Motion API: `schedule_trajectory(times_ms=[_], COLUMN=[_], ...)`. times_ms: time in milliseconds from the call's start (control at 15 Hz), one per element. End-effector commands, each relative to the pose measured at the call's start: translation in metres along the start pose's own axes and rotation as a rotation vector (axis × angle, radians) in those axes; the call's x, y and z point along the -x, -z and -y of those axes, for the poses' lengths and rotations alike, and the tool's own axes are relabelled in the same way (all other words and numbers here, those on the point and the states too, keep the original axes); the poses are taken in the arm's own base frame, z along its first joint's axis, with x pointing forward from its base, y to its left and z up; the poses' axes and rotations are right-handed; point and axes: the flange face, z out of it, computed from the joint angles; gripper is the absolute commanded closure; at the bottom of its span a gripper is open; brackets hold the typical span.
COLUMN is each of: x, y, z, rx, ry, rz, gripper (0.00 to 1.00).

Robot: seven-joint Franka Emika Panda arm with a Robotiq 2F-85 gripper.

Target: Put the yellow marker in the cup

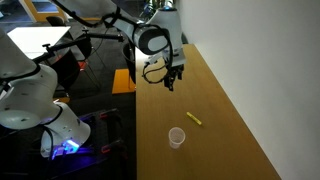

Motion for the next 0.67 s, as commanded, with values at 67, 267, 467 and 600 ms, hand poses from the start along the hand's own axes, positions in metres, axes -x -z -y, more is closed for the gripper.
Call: schedule_trajectory(times_ms=[67,267,467,600], x=[-0.012,-0.021,-0.032,-0.038], y=[-0.047,-0.078,-0.104,-0.118], z=[0.011,0.011,0.011,0.014], rx=[-0.001,0.017,0.048,0.047], ry=[-0.119,-0.171,-0.188,-0.183], rz=[-0.014,0.002,0.03,0.037], gripper=[0.0,0.0,0.0,0.0])
